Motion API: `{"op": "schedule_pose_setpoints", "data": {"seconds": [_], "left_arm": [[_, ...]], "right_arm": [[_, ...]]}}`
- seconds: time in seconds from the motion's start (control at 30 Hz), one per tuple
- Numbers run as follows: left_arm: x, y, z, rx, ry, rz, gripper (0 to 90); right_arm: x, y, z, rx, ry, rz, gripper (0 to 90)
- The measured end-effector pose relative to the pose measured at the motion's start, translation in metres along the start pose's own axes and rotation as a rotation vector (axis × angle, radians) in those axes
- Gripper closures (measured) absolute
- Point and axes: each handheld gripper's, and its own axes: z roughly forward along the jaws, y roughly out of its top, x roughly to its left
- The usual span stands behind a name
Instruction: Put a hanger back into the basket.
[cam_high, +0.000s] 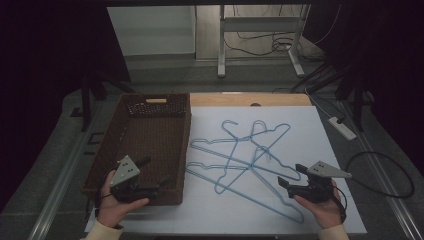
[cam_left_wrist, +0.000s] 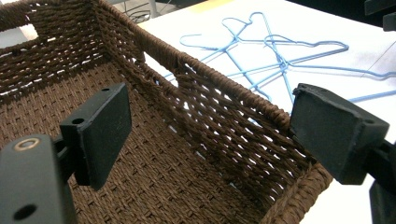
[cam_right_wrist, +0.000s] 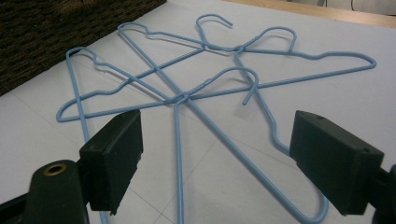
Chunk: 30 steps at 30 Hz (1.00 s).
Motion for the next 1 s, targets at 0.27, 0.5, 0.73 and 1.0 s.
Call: {"op": "schedule_pose_setpoints", "data": {"seconds": [0.27,0.5,0.73,1.0], "left_arm": [[-0.004,0.000,-0.001,0.004,-0.005,0.000,13.9],[-0.007,0.000,-0.001,0.005,-0.012,0.006,14.0],[-0.008,-0.001,-0.002,0.003,-0.016,0.006,14.2],[-0.011,0.001,-0.002,0.001,-0.022,0.013,14.2]], "right_arm": [[-0.001,0.002,0.004,0.008,0.000,-0.009,19.2],[0.001,0.005,0.006,0.032,-0.014,-0.033,20.0],[0.010,0.021,0.013,0.097,-0.015,-0.097,22.3],[0.024,0.039,0.028,0.223,-0.017,-0.157,24.3]]}}
